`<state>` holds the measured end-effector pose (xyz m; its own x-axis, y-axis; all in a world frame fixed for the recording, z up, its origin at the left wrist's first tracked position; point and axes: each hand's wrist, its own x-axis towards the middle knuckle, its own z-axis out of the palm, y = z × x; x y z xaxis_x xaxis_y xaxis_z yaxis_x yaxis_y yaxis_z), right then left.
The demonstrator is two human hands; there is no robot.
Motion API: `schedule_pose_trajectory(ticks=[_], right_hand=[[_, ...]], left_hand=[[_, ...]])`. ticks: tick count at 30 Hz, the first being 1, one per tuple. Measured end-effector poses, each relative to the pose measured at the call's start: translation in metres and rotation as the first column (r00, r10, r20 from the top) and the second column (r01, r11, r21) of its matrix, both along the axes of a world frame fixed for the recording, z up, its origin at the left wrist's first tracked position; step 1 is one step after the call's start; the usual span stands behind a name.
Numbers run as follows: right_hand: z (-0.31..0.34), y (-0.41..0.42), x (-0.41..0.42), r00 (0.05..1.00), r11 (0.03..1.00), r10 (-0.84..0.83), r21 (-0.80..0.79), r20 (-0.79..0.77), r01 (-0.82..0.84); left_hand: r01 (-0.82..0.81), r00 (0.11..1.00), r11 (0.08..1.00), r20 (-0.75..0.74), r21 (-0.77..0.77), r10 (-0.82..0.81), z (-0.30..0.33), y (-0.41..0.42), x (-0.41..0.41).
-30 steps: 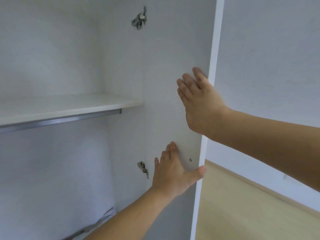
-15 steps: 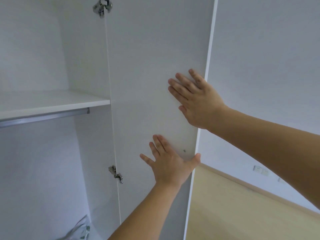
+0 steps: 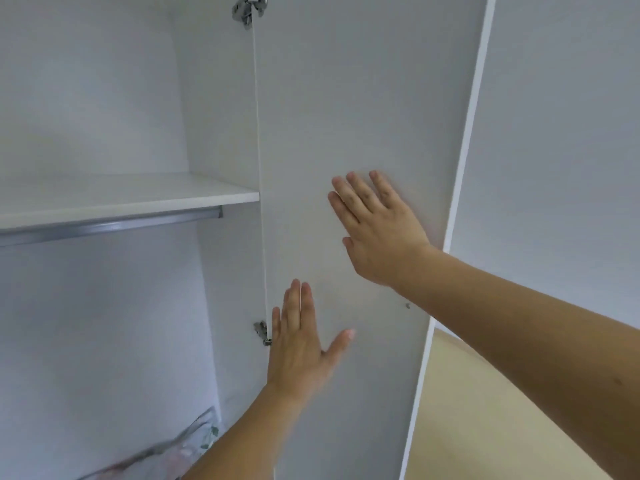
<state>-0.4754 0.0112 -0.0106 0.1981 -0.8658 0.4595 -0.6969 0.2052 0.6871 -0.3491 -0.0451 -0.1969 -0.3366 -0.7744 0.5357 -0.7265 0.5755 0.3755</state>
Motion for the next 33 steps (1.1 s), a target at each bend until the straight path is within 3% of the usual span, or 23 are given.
schedule_pose_trajectory(ticks=[6, 15, 25, 32, 33], right_hand=[[-0.065, -0.070, 0.102, 0.953, 0.937, 0.183, 0.252, 0.241, -0.244], [-0.194, -0.166, 0.269, 0.806, 0.638, 0.344, 0.510, 0.482, -0.577], [-0.407, -0.246, 0.331, 0.780, 0.448, 0.159, 0.660, 0.605, -0.603], [-0.631, -0.301, 0.355, 0.776, 0.378, 0.097, 0.699, 0.623, -0.608], [-0.681, -0.311, 0.362, 0.778, 0.349, 0.105, 0.709, 0.620, -0.613]], left_hand=[[-0.304, 0.925, 0.952, 0.230, -0.034, 0.303, -0.055, -0.042, 0.144], [-0.605, 0.748, 0.795, 0.369, 0.036, 0.552, -0.143, -0.050, 0.350], [-0.590, 0.717, 0.788, 0.564, 0.177, 0.411, -0.289, -0.090, 0.424], [-0.569, 0.706, 0.782, 0.638, 0.252, 0.307, -0.483, -0.150, 0.440], [-0.570, 0.708, 0.774, 0.642, 0.275, 0.293, -0.534, -0.159, 0.444]])
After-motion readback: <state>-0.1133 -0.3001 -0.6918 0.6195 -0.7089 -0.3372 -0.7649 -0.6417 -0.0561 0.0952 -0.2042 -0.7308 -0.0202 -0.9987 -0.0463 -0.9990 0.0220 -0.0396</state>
